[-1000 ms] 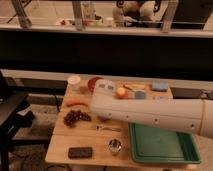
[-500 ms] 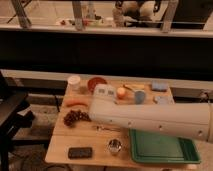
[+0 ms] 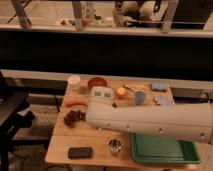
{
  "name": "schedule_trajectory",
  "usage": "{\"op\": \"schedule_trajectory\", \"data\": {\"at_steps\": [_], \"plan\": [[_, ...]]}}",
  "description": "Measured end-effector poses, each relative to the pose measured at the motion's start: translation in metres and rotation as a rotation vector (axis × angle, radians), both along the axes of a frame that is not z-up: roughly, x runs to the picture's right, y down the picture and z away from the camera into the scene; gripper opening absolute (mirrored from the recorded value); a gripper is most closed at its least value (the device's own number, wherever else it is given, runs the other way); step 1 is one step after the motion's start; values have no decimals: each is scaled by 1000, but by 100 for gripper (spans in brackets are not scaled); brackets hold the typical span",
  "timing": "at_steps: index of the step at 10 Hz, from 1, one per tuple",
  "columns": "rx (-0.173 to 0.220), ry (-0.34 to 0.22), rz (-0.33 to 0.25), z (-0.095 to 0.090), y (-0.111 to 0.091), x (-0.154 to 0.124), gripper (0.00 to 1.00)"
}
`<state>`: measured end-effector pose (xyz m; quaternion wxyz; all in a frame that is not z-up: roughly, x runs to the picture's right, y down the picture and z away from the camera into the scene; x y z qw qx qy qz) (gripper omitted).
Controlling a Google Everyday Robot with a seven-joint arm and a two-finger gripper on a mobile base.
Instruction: Wipe purple bowl with brush
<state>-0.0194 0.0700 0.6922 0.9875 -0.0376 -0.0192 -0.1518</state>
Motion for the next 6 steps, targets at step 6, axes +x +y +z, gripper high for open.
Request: {"op": "schedule_trajectory", "data": {"at_steps": [6], "plan": [[2, 95, 2, 22, -28, 26, 0]]}}
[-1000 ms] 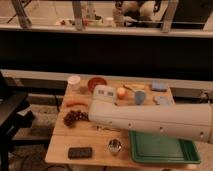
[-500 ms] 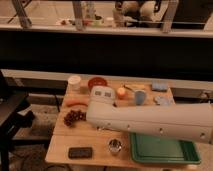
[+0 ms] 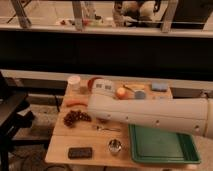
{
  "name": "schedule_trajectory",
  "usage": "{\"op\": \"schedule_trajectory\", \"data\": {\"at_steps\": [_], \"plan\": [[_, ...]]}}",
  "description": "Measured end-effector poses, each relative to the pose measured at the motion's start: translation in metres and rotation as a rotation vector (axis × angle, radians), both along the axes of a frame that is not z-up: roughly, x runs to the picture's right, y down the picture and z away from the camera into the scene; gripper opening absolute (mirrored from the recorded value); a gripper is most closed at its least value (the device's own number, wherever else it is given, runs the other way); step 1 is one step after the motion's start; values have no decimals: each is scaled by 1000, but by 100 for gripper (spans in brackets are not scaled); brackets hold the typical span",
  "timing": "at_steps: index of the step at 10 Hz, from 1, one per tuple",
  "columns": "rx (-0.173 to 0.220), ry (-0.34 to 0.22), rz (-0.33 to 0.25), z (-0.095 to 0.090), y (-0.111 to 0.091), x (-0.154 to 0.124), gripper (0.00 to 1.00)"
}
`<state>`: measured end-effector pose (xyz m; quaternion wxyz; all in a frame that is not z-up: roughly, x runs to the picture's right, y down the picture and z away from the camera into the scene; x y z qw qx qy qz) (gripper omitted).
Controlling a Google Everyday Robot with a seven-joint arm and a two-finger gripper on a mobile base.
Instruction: Wipe purple bowl with brush
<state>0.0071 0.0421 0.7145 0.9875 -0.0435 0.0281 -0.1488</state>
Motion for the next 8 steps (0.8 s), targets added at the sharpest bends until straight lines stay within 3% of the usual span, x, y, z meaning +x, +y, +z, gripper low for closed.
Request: {"op": "schedule_trajectory", "data": {"at_steps": [3, 8], "plan": [[1, 7, -10, 5, -6, -4, 0], [-8, -34, -45, 7, 1, -31, 0]]}}
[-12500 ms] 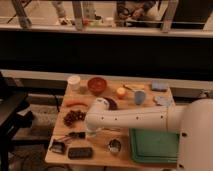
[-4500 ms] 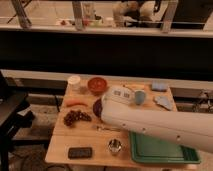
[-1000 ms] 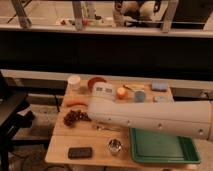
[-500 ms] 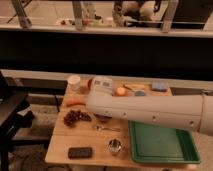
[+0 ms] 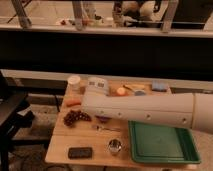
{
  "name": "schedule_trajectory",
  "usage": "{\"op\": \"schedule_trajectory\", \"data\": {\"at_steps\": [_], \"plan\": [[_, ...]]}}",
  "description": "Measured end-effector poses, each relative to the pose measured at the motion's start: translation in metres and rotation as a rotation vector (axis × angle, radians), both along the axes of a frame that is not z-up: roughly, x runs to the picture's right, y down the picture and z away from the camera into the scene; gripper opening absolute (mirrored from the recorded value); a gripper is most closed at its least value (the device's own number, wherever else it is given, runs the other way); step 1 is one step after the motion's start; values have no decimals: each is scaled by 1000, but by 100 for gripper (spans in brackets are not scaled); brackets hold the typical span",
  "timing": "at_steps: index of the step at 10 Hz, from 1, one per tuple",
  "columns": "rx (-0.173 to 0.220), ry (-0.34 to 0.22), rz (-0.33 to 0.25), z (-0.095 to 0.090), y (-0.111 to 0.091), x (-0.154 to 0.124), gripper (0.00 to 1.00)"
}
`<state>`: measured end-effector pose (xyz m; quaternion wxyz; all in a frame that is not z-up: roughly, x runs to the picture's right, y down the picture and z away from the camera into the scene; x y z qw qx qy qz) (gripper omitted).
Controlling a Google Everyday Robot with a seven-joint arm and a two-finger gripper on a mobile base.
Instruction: Wipe purple bowl with brush
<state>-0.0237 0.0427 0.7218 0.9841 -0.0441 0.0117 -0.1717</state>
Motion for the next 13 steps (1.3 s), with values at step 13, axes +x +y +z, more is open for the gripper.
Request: {"op": "schedule_trajectory", "data": {"at_steps": [13], "plan": [[-27, 38, 50, -22, 14, 24, 0]]}}
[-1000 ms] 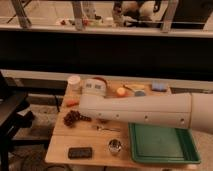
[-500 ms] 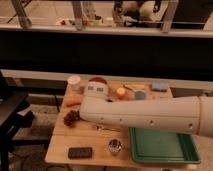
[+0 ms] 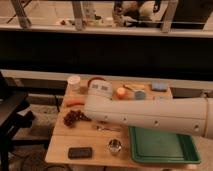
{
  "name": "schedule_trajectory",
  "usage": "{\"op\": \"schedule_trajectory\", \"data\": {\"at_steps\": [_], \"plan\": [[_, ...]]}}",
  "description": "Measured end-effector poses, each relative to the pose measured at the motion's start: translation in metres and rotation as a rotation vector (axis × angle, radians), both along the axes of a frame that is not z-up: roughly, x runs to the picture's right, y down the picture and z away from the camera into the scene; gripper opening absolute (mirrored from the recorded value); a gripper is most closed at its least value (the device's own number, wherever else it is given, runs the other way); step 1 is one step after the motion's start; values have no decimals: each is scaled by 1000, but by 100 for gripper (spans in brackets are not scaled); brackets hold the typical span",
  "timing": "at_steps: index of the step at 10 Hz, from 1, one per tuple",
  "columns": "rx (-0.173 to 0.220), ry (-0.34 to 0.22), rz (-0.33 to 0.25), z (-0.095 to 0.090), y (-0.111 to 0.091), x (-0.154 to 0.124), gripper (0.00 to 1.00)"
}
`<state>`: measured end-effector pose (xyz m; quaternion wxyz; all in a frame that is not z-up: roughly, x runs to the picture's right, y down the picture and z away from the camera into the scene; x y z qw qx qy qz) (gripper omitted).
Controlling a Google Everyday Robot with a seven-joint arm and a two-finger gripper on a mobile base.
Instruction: Wipe purple bowl with brush
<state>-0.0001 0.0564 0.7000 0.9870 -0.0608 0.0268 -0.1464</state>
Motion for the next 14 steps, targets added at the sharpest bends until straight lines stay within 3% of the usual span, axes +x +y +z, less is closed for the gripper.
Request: {"op": "schedule_trajectory", "data": {"at_steps": [6, 10, 14], "plan": [[8, 25, -22, 19, -29, -5, 0], [5, -2, -47, 21, -27, -24, 0], [-1, -58, -79, 15, -12, -49, 0]]}}
